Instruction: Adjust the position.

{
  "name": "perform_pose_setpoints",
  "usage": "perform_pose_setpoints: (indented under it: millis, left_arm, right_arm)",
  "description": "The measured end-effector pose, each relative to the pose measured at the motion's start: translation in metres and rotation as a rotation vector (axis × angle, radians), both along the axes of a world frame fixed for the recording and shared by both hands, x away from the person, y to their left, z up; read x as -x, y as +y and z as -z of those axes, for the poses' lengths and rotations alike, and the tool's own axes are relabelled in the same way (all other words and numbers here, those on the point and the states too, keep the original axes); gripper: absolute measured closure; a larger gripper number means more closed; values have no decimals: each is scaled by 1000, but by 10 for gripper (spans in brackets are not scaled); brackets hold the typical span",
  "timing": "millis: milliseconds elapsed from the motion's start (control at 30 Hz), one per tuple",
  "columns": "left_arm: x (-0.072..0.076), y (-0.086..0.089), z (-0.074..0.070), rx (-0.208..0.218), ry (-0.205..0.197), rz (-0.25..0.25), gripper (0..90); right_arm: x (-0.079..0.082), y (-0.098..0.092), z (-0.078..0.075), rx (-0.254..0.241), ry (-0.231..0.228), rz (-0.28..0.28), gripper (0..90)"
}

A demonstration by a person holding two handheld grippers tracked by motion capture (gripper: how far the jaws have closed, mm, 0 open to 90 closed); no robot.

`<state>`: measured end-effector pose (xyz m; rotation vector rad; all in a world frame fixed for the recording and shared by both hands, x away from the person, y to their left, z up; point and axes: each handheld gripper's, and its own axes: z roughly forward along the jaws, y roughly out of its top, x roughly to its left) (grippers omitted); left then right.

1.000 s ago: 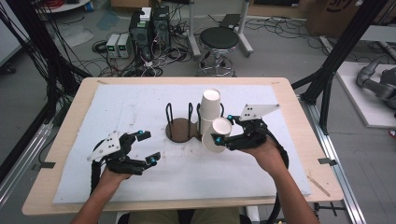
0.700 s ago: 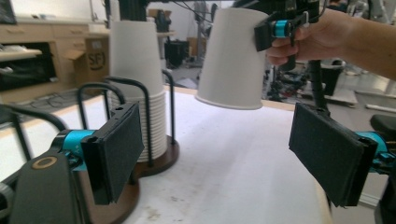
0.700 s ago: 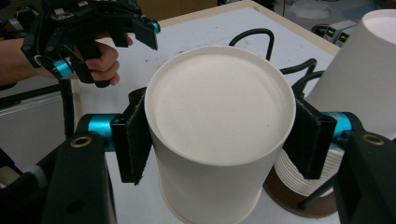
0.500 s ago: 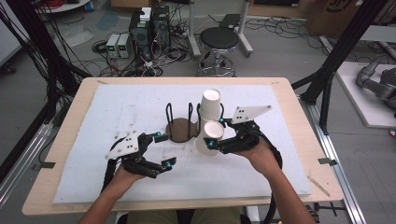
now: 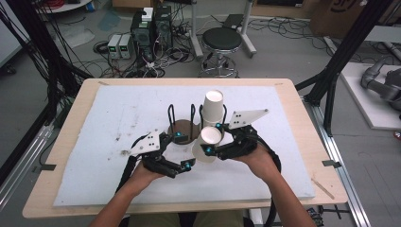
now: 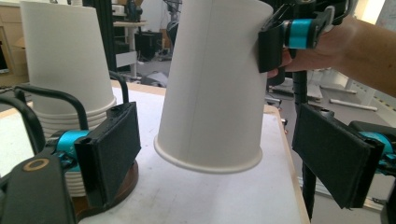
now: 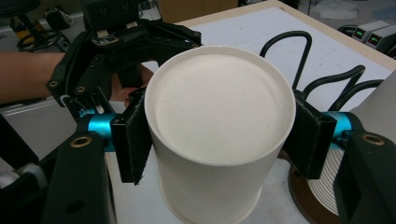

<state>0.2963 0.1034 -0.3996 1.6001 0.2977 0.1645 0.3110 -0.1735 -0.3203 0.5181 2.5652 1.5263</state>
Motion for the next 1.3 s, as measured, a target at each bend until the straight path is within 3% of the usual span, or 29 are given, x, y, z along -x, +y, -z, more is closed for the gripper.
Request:
perform_pose_setpoints:
  millis: [333,667,867,1300]
  left_arm:
    - [-6,-14,1,-2,-3,29,152]
    - [-7,-21,4,-16,5,55,155]
    - [-7,-22,4,-12,-11,61,214]
    - [-5,-22,2,-82,-22,40,284]
  right_arm:
    - [1,4,0,-11,12,-15,332]
    - [3,6,1,-54,30,-37,333]
    - [3,3,1,-83,43,-39,333]
    - [2,2,7,-84,56,-24,331]
